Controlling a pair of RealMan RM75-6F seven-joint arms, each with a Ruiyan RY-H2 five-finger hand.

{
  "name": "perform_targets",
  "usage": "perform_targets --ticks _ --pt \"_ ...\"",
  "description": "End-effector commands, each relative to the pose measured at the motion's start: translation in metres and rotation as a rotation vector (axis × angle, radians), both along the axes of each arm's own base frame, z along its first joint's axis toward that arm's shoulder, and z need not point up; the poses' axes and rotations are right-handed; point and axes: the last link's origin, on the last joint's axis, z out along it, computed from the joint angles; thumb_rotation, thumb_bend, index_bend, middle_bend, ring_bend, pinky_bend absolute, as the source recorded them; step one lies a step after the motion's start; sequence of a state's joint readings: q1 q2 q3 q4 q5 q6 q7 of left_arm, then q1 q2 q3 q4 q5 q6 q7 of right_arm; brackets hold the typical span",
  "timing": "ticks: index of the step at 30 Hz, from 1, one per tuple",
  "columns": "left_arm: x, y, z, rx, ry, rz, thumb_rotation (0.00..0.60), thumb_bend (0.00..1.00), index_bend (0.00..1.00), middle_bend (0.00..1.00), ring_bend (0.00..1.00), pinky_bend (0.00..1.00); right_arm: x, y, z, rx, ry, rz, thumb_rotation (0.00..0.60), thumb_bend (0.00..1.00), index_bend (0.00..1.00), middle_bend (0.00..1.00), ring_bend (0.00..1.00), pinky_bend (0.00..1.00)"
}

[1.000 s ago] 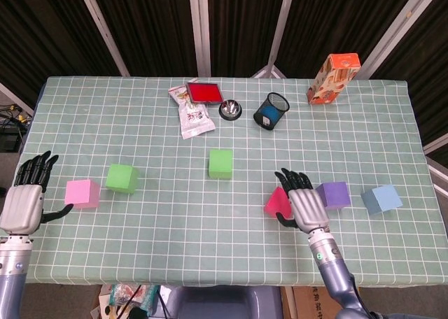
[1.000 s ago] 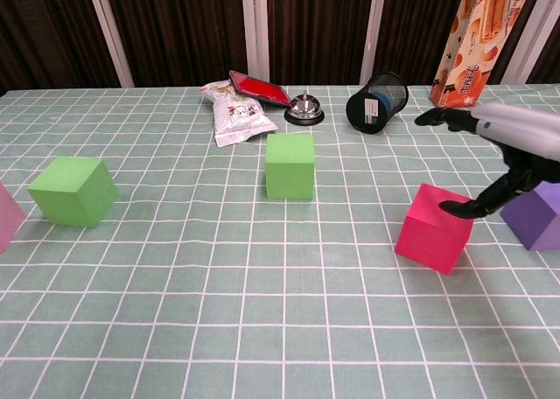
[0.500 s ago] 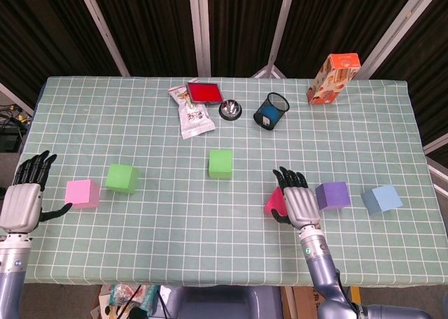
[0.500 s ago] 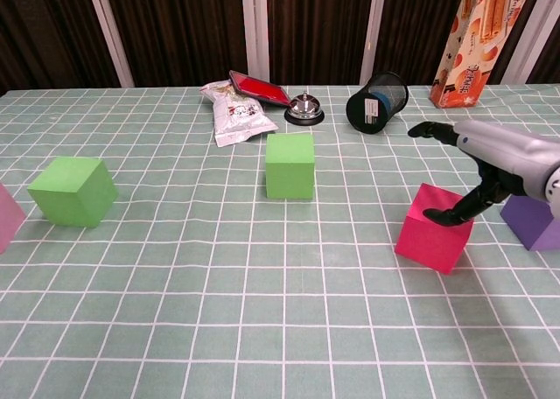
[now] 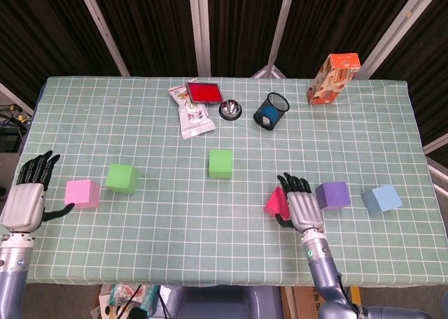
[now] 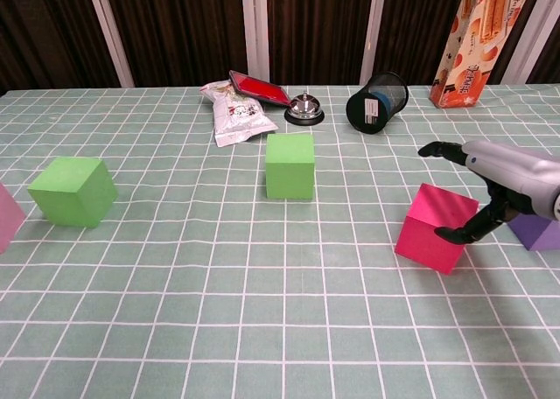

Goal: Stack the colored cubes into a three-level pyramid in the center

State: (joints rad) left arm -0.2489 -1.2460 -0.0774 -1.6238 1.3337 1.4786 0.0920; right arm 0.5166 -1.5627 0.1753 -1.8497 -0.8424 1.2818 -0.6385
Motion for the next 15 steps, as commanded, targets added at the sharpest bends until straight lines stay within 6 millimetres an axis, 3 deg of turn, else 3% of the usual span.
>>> perform_targets --ticks 1,15 --pt "0.000 0.000 0.000 -0.001 -0.001 0.000 0.600 0.08 0.00 0.00 0.00 0.01 -0.003 -0.002 0.000 -0.006 0.018 -0.006 0.600 0.33 0.00 0.00 0.00 0.00" --pt "0.000 0.000 -0.001 -0.012 -0.014 0.009 0.600 0.08 0.00 0.00 0.00 0.01 -0.021 -0.021 0.011 -0.013 0.115 -0.047 0.600 0.33 0.00 0.00 0.00 0.00"
